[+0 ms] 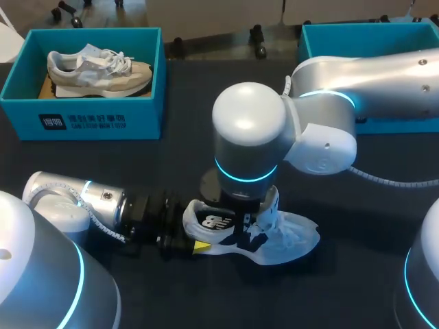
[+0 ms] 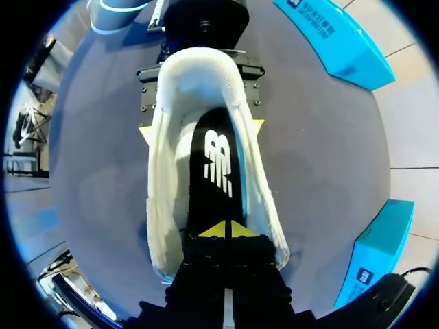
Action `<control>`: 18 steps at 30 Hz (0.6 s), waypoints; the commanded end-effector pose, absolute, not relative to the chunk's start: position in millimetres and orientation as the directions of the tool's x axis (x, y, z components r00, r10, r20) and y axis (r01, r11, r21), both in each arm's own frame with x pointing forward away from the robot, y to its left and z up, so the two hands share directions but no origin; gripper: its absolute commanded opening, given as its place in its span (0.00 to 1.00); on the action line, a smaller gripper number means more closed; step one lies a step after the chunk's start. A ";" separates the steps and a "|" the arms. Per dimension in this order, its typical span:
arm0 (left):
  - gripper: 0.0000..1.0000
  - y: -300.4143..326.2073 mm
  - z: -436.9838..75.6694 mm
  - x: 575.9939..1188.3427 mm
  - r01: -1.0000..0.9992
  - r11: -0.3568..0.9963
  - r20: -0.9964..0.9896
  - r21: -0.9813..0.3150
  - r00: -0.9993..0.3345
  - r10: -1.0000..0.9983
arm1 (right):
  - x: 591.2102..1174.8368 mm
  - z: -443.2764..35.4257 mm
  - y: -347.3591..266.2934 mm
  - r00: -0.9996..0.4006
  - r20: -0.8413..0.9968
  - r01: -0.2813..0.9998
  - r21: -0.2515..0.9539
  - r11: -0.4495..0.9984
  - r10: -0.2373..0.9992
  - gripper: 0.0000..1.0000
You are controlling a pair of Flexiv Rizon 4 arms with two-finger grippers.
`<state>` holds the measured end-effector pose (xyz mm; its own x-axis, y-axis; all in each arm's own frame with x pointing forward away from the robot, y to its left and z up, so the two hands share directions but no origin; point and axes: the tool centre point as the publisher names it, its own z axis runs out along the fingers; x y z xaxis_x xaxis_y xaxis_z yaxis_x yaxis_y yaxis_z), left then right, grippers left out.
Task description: Take the shoe out of the shoebox, open the shoe tongue, remove and reinsert the insole, then place the shoe into the shoebox
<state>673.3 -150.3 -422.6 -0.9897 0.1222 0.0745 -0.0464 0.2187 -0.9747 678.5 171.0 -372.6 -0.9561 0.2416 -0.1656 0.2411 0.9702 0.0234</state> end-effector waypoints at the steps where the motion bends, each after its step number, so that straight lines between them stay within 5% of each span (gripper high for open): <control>1: 0.00 -148.3 -422.4 673.1 -0.047 0.221 0.075 -0.974 -0.990 0.122 | 677.6 -378.7 170.1 -0.956 -0.157 0.248 0.022 0.969 0.248 0.00; 18: 0.00 -148.3 -422.4 673.1 -0.047 0.221 0.075 -0.974 -0.990 0.122 | 679.2 -381.4 152.3 -0.936 -0.202 0.283 0.051 0.958 0.287 0.00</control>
